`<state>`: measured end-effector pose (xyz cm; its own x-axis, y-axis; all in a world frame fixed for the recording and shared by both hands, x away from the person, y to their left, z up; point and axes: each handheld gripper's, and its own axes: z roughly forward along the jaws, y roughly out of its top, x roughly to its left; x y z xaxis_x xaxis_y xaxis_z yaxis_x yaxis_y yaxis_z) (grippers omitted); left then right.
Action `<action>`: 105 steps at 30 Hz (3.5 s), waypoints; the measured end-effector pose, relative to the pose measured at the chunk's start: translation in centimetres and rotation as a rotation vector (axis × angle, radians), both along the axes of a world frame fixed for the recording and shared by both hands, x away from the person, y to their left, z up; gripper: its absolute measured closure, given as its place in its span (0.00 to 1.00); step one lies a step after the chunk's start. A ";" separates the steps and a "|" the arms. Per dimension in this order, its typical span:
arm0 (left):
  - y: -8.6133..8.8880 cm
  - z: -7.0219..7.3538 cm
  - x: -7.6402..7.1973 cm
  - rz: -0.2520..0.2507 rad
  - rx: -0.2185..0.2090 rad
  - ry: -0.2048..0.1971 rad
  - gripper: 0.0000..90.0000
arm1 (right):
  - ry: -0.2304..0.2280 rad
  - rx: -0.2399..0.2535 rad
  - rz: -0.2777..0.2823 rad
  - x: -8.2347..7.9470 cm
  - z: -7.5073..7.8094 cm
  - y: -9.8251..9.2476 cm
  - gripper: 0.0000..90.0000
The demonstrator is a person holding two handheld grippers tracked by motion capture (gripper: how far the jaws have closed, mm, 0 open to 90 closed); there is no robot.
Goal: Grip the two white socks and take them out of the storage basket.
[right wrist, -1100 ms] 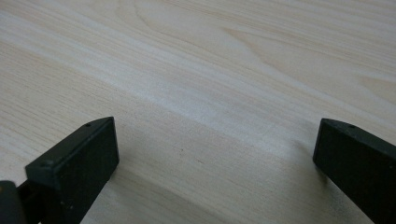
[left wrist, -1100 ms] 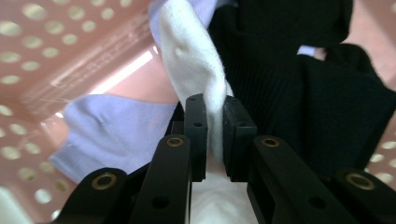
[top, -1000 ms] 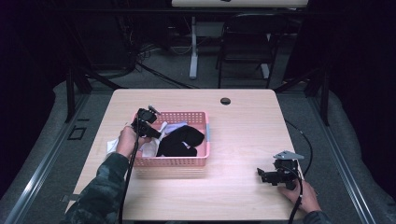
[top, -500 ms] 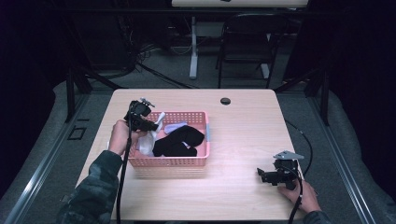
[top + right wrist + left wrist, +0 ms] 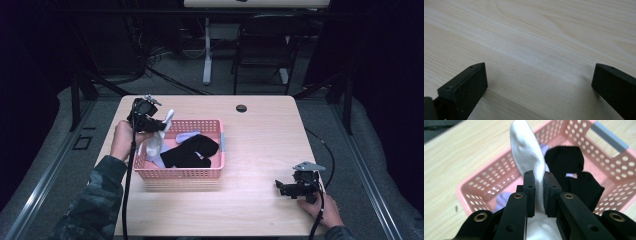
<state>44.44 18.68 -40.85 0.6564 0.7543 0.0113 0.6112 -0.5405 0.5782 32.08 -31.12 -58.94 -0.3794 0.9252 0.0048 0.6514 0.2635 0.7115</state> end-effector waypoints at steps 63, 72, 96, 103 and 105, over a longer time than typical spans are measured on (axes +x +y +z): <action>14.5 -3.3 -0.4 0.351 -0.082 0.050 0.92 | 0.000 0.001 -0.001 0.0 0.0 0.0 0.00; 15.1 -6.6 0.2 0.370 -0.105 0.125 0.92 | -0.002 0.003 -0.003 0.0 0.0 0.0 0.00; 17.6 -12.2 1.2 0.457 -0.182 0.235 0.35 | 0.000 0.001 0.001 0.0 0.0 0.0 0.00; 17.7 -11.3 -0.1 0.460 -0.166 0.192 0.17 | 0.000 0.001 0.001 0.0 0.0 0.0 0.00; 17.6 -10.7 -0.9 0.454 -0.160 0.166 0.15 | 0.000 0.001 0.000 0.0 0.0 0.0 0.00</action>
